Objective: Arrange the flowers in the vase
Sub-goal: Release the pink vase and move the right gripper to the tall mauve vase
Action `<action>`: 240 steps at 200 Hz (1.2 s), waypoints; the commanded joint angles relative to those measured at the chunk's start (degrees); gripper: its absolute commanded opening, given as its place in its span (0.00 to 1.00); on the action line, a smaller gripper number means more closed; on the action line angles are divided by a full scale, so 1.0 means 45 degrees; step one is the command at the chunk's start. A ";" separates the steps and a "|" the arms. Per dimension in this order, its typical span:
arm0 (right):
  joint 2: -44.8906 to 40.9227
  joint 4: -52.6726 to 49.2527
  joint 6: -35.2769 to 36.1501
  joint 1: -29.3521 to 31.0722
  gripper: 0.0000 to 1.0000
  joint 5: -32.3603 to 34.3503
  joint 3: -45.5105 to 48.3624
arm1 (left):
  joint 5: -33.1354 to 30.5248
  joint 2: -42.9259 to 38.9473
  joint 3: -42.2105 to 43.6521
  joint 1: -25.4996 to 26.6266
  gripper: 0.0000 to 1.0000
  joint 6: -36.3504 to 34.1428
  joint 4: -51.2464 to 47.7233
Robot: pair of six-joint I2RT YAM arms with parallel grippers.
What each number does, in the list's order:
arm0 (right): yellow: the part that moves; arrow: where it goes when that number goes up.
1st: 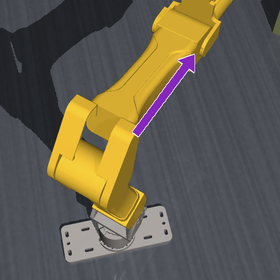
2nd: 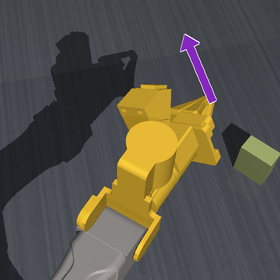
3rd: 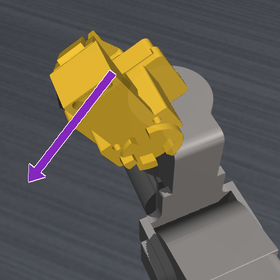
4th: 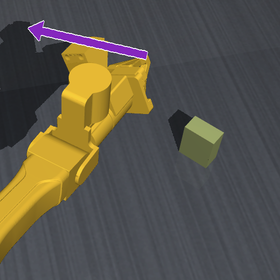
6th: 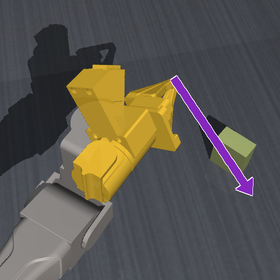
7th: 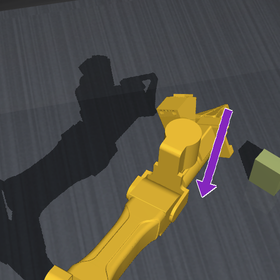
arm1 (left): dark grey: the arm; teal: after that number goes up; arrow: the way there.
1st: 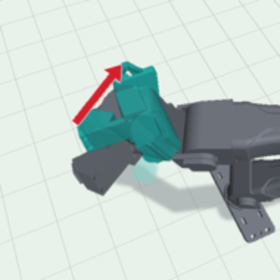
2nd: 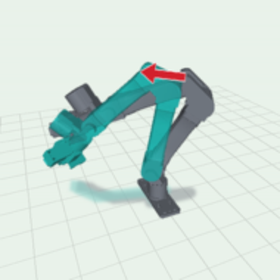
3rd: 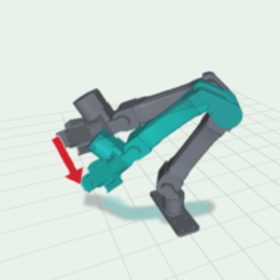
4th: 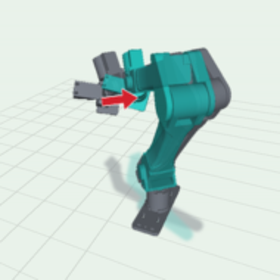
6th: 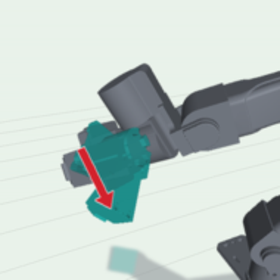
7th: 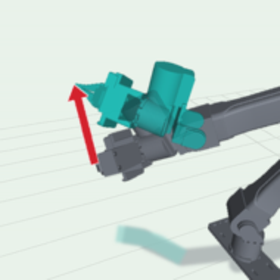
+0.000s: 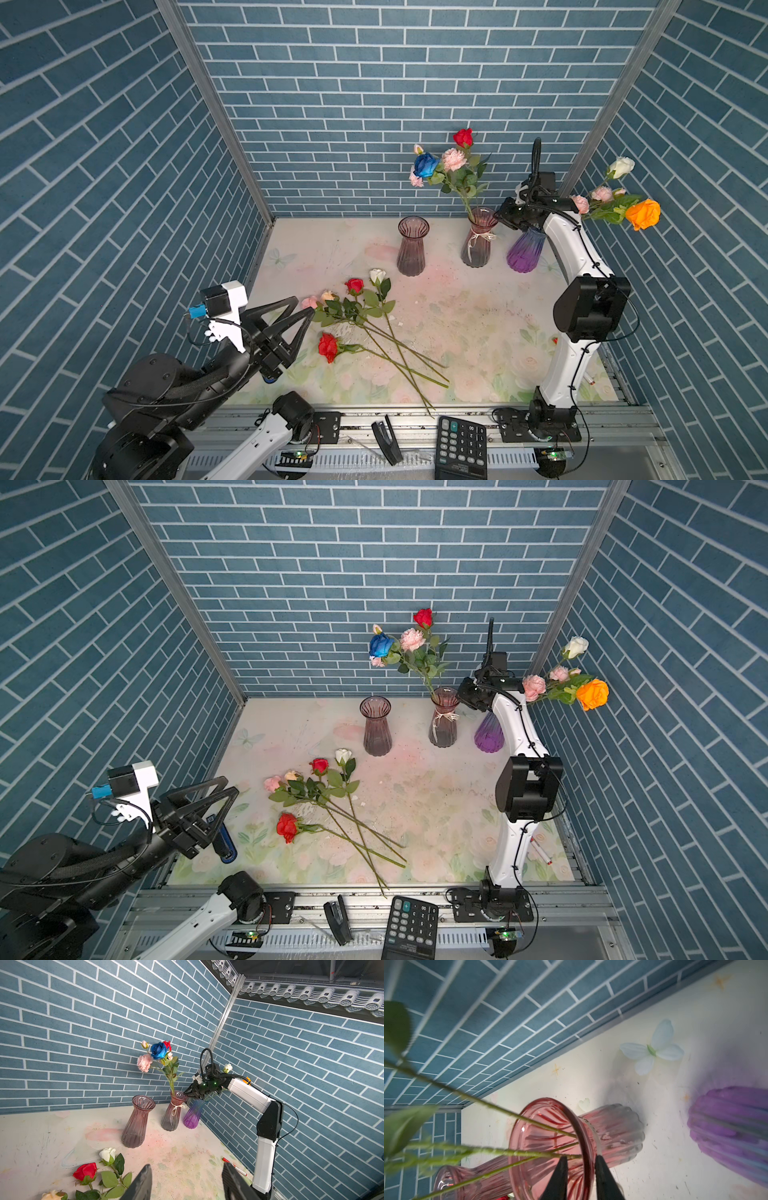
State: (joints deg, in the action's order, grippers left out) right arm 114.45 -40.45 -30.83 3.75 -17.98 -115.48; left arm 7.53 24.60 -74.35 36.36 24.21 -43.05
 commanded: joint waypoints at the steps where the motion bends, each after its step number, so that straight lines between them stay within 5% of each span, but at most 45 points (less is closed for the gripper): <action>1: -0.0375 0.0302 -0.0146 0.0006 0.30 -0.0283 -0.0317 | 0.0063 -0.0117 -0.0197 0.0056 0.56 0.0031 -0.0044; 114: -0.0912 -0.0147 0.0322 0.0026 0.32 -0.0135 -0.0289 | 0.0082 -0.0208 -0.0305 0.0051 0.56 0.0136 -0.0102; 152: -0.3424 0.0397 0.1207 0.0905 0.32 0.0298 0.2113 | 0.0104 -0.0232 -0.0059 0.0053 0.56 0.0316 -0.0218; 195: -0.5853 0.0843 0.5338 0.3981 0.32 0.1085 0.4585 | 0.0321 -0.0218 0.0671 0.0048 0.56 0.0668 0.0324; 240: -0.4971 0.0573 1.0017 0.6898 0.54 0.1786 0.4321 | 0.0777 0.0078 0.0998 0.0054 0.56 0.1049 0.0913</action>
State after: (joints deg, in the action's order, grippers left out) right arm 88.31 -37.06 -2.28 30.85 -13.54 -95.50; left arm 9.21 24.21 -70.70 36.36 27.55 -41.65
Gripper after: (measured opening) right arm 0.512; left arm 0.555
